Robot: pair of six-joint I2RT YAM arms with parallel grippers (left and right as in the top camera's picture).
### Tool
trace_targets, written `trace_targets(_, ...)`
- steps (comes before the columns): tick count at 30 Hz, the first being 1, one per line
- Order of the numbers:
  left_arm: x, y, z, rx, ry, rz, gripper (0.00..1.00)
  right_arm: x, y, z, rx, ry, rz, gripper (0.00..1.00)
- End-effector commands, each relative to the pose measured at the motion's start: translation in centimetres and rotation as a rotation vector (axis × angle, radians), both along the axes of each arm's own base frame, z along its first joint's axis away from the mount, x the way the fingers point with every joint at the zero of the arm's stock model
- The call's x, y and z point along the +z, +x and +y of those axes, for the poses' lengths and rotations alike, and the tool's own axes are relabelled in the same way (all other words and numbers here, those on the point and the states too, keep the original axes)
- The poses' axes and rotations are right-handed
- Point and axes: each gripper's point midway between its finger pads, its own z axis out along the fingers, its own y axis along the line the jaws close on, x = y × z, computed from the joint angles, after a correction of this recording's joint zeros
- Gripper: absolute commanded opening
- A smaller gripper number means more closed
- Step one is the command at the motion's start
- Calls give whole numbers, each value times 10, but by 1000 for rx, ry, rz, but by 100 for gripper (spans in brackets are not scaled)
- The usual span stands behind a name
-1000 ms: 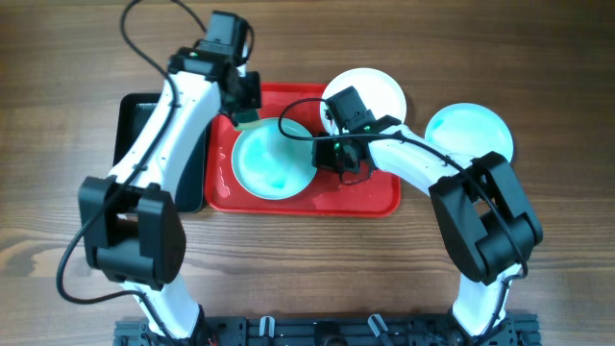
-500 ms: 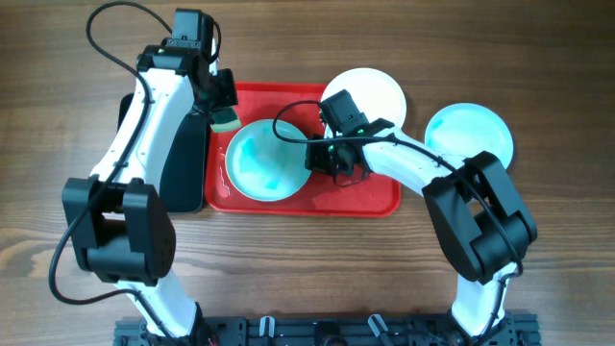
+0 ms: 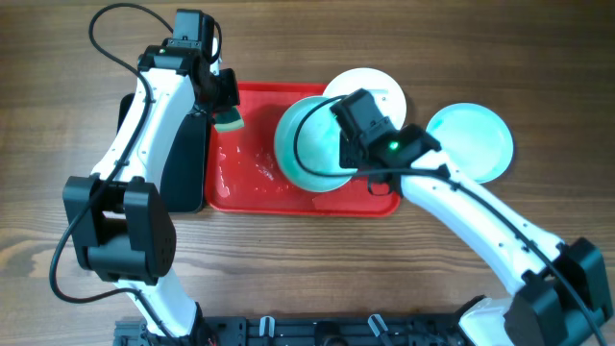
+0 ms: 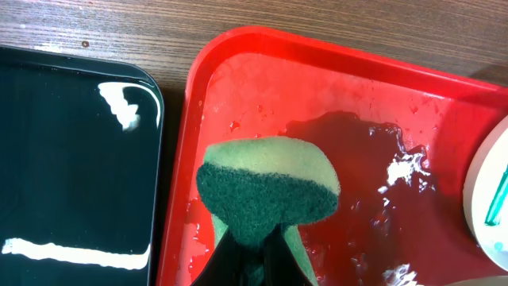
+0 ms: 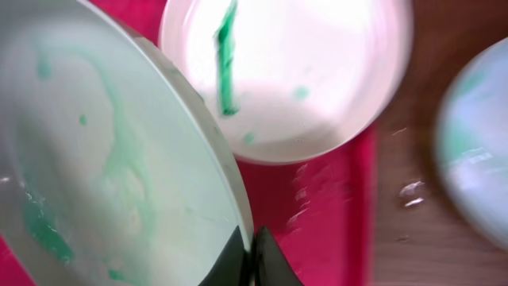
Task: Clean dirty plates on tray and stack at the side
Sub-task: 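Lift the sponge away and raise the plate with the right gripper, then carry the plate right and lower it onto the first cleaned plate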
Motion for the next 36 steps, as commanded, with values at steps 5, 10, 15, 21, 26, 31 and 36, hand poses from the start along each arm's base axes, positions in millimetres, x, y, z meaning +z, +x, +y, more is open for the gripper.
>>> trace_targets(5,-7,-1,-4,-9,-16,17,4,67,5,-27,-41,-479,-354,4)
trace_targets(10,-7,-1,-4,-9,-16,17,4,101,-14,-5,12,-659,-520,4)
trace_targets(15,-7,-1,-4,-7,-17,18,4,148,-42,12,-35,-808,-752,4)
trace_targets(21,-7,-1,-4,-6,-17,18,4,134,-46,27,47,-747,-706,4)
trace_targets(26,-7,-2,-5,-7,-17,19,4,68,-42,45,143,-408,-415,4)
trace_targets(31,-9,-6,-4,-7,-15,36,4,52,-30,20,61,-78,-174,4)
trace_targets(36,-9,-6,-6,-10,-15,37,4,72,-5,-48,-49,142,-98,4)
